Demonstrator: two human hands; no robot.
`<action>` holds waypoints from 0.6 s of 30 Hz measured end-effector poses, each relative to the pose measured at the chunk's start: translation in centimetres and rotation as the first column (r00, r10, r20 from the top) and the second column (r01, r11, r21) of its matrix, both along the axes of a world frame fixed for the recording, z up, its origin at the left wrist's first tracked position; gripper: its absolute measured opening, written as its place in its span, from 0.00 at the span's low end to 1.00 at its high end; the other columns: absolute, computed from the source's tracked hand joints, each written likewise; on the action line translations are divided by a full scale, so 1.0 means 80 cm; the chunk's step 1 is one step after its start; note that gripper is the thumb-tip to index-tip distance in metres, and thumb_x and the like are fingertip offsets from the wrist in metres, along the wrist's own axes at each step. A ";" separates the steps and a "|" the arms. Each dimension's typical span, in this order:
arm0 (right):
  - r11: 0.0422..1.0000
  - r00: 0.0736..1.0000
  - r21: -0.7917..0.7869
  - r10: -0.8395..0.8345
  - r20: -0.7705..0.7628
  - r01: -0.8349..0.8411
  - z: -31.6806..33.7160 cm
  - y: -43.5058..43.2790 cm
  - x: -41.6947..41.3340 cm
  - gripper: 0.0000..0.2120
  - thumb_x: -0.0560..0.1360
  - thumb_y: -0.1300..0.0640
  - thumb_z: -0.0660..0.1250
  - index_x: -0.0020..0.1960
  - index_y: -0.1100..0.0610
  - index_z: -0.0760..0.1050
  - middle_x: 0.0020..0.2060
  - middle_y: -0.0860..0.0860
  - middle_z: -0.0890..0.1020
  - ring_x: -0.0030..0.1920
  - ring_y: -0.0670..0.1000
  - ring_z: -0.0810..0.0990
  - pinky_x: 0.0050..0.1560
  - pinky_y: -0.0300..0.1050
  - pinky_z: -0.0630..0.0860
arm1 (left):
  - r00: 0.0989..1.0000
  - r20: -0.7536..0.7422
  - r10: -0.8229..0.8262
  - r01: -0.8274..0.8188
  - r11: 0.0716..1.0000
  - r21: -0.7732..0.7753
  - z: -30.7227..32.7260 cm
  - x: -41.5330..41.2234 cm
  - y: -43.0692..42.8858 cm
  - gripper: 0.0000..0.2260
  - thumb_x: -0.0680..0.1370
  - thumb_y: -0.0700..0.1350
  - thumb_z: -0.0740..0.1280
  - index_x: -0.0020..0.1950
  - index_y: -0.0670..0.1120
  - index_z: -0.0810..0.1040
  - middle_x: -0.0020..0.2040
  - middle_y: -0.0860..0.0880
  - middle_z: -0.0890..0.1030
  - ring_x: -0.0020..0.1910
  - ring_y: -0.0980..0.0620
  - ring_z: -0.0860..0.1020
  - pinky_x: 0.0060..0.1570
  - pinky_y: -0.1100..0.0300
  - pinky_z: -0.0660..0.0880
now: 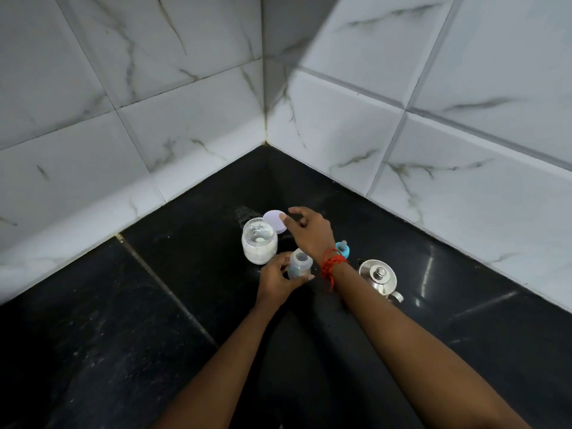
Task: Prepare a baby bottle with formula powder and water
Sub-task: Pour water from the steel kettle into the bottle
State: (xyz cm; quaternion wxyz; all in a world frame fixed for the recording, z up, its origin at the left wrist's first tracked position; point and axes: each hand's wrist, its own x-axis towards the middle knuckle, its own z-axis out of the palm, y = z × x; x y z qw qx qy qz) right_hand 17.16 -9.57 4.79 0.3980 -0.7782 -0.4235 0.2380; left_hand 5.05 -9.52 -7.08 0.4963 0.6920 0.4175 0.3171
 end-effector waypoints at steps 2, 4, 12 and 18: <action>0.998 0.998 0.023 -0.058 0.027 0.057 0.005 -0.019 0.017 0.14 0.75 0.43 0.70 0.55 0.49 0.83 0.43 0.45 0.84 0.44 0.44 0.81 0.51 0.40 0.78 | 1.000 0.006 -0.010 0.010 1.000 0.016 0.004 0.004 -0.003 0.22 0.66 0.43 0.85 0.53 0.58 0.81 0.50 0.57 0.86 0.50 0.65 0.83 0.49 0.69 0.78; 0.993 0.993 0.041 -0.115 0.012 0.115 0.009 -0.040 0.036 0.09 0.74 0.45 0.70 0.48 0.48 0.83 0.40 0.44 0.84 0.42 0.44 0.82 0.50 0.44 0.80 | 1.000 0.012 -0.013 0.012 1.000 0.016 0.008 0.008 -0.004 0.20 0.66 0.46 0.85 0.53 0.57 0.82 0.50 0.56 0.87 0.51 0.61 0.84 0.51 0.63 0.81; 0.929 0.915 0.043 -0.368 0.162 0.366 0.004 -0.178 0.118 0.07 0.74 0.45 0.70 0.45 0.48 0.82 0.43 0.48 0.80 0.43 0.48 0.80 0.51 0.48 0.79 | 0.997 0.002 -0.076 0.075 0.996 0.045 0.032 0.040 -0.023 0.24 0.65 0.48 0.86 0.57 0.50 0.83 0.54 0.54 0.86 0.54 0.59 0.84 0.57 0.56 0.83; 0.920 0.945 -0.215 -0.317 0.083 0.328 -0.044 -0.261 0.147 0.26 0.70 0.33 0.71 0.54 0.54 0.78 0.50 0.50 0.78 0.48 0.50 0.80 0.51 0.44 0.76 | 0.996 -0.004 -0.084 0.084 0.996 0.022 0.039 0.043 -0.042 0.24 0.65 0.48 0.86 0.59 0.47 0.83 0.55 0.52 0.87 0.56 0.56 0.85 0.58 0.54 0.83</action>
